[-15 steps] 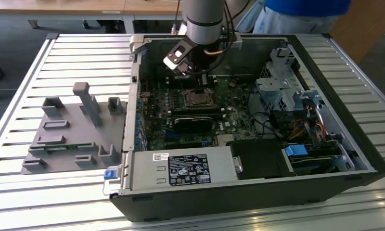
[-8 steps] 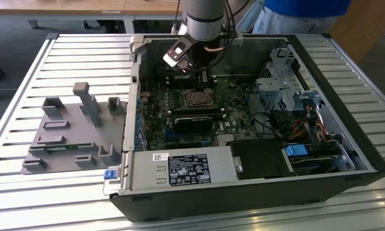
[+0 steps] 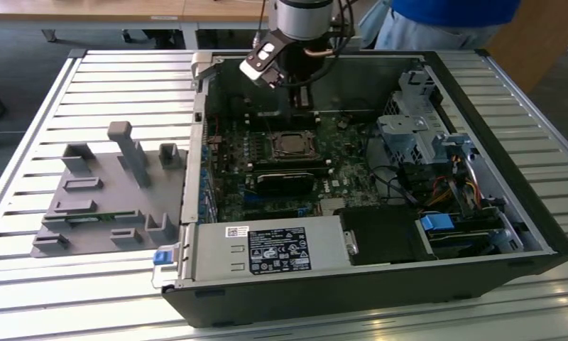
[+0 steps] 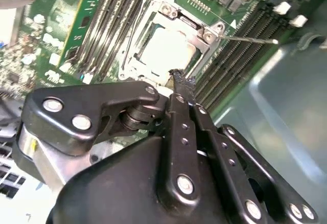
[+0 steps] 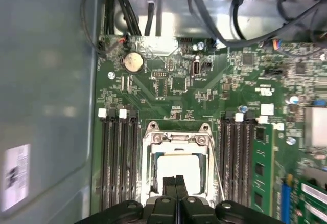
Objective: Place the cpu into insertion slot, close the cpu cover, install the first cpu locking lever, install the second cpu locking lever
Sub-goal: 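Install the first cpu locking lever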
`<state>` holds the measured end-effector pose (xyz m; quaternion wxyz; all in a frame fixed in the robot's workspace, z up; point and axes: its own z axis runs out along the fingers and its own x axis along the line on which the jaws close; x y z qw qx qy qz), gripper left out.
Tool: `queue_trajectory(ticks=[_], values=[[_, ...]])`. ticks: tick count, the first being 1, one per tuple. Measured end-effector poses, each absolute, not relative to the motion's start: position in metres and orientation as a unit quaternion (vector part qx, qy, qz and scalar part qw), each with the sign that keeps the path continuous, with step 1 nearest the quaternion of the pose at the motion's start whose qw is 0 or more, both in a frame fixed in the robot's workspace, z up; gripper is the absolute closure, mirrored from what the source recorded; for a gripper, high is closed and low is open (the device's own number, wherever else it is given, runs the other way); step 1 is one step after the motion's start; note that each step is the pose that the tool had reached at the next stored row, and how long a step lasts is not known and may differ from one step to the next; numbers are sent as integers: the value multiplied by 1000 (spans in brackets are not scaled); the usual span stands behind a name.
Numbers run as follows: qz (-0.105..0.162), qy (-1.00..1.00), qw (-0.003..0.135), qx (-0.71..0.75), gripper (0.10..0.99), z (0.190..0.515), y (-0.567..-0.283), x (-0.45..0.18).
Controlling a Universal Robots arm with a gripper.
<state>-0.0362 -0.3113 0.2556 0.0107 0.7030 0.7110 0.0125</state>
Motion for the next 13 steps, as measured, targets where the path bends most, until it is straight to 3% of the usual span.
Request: queue_trajectory(ticks=[4,13], values=[[12,711,11,703,980,271,-311,-36],[13,757,11,653,980,272,-311,-36]])
